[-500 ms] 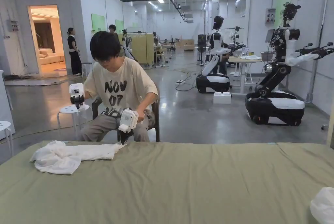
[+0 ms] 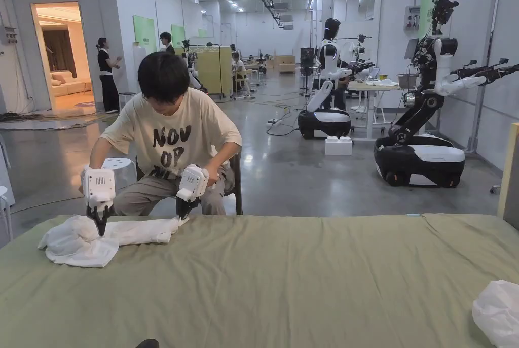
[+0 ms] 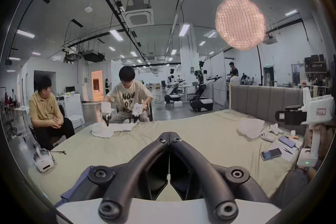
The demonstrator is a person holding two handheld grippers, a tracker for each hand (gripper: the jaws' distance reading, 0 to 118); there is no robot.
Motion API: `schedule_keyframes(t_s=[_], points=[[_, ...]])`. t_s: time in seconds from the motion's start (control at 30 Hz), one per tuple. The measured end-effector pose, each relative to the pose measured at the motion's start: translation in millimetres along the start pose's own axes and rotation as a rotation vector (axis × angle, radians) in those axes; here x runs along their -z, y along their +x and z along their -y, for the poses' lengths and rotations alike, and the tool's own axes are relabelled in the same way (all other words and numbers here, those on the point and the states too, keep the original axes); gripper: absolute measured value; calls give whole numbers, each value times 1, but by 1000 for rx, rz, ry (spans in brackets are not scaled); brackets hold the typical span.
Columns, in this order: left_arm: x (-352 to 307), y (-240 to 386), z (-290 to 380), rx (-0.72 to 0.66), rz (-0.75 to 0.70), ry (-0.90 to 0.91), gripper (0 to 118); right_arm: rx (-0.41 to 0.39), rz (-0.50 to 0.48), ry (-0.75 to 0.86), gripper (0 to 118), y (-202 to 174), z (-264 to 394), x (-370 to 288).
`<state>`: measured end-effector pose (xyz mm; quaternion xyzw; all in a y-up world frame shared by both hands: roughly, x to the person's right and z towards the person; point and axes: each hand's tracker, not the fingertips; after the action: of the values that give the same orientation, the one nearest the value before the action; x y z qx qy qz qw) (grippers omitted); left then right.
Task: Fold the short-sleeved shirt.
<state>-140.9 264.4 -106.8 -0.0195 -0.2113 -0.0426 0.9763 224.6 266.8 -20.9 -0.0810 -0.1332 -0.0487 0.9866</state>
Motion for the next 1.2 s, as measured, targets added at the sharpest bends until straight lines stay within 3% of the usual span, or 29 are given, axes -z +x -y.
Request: schedule_keyframes(t_s=[0.13,0.53,0.9,0.97,1.07,1.2], points=[[0,-1,-4,-25,-7,5,0,18,-21,12,0,-3,-5,-3],[-1,-2,-5,-29,-21,8,0,-53,-51,44,0,-19,-7,-5],[-49,-35,2,50,-255,-31,1,-49,-239,26,0,-65,-1,18],[-52,-47,6,29,-264,-59,10,-50,-261,29,0,-73,1,21],[-55,-66,18,-15,-295,-101,39,-68,-289,17,0,-84,3,26],[-42,-99,36,-91,-331,-185,87,-111,-317,9,0,-96,9,28]])
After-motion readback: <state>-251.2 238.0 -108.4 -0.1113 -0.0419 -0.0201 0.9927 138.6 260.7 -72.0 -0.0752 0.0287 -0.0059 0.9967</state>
